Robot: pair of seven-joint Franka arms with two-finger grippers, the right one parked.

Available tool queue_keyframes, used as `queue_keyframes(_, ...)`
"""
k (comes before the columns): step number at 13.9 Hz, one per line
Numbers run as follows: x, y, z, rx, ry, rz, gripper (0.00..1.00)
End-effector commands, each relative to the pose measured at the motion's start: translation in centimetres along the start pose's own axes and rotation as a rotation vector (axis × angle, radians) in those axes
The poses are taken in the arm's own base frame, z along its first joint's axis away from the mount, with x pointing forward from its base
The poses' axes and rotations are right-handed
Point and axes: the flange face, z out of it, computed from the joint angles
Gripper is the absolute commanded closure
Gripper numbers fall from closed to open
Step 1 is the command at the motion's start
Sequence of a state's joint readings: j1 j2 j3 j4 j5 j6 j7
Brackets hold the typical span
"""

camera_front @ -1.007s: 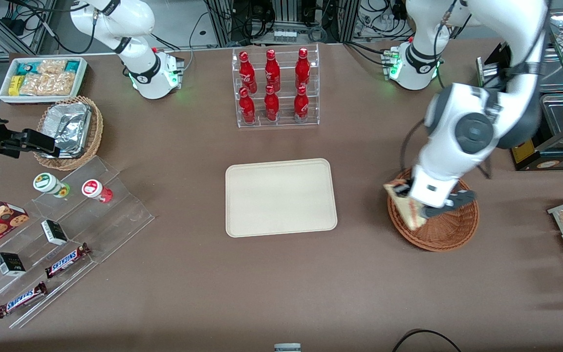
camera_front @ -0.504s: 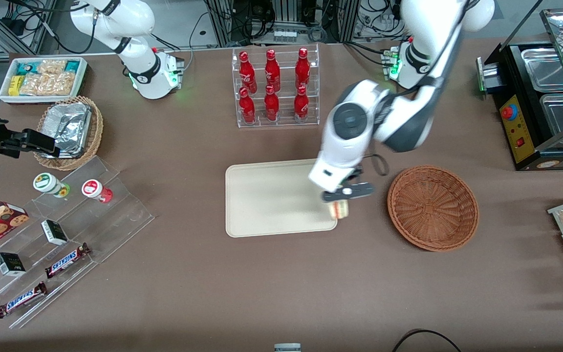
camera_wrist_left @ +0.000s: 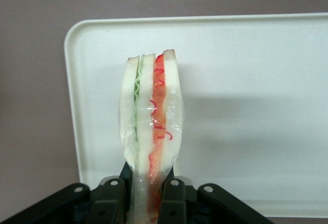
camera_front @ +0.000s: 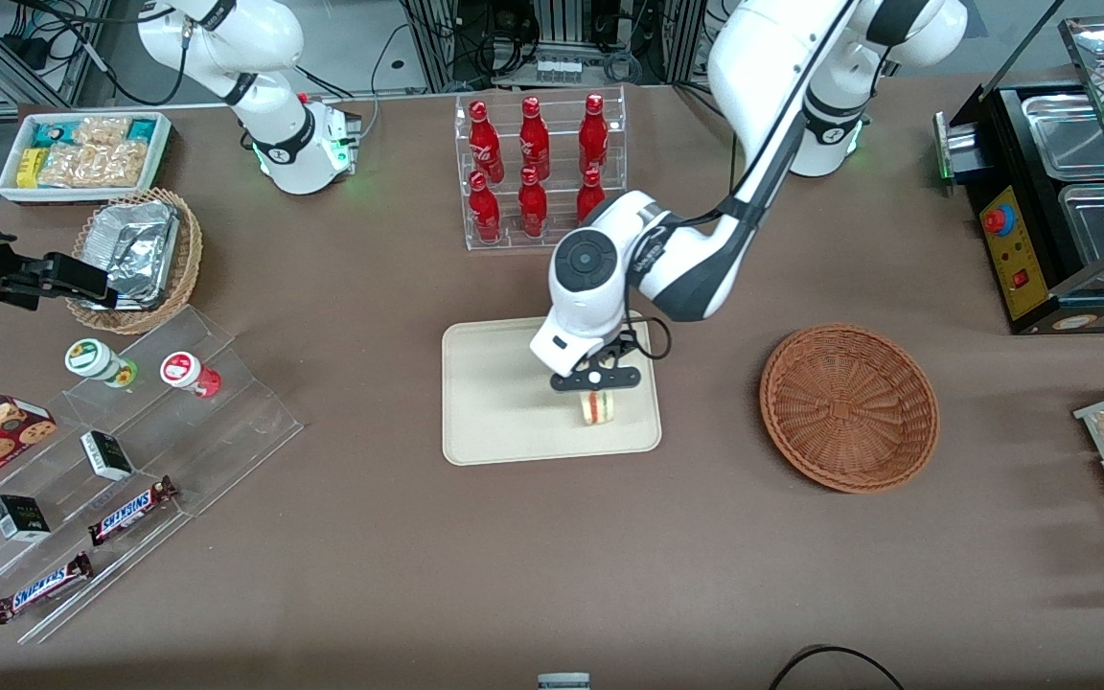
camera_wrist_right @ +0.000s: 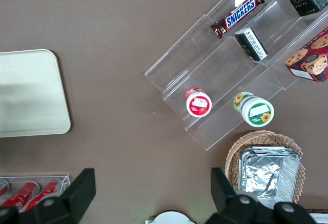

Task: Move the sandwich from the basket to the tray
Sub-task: 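Lower the sandwich onto the tray and open the left gripper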

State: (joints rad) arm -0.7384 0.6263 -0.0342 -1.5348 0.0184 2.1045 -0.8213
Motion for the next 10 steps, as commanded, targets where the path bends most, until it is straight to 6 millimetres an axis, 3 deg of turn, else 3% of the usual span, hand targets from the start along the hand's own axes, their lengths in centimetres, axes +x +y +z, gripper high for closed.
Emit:
queue_keyframes(1,0.1,1.8,0.1,-0.003,0.026,-0.003,0.82)
queue_keyframes(5,-1.0,4.4,1.5,-0.010,0.027,0.026,0.82)
queue_keyframes(10,-2.3,5.8,3.4,-0.015,0.026,0.050,0.82)
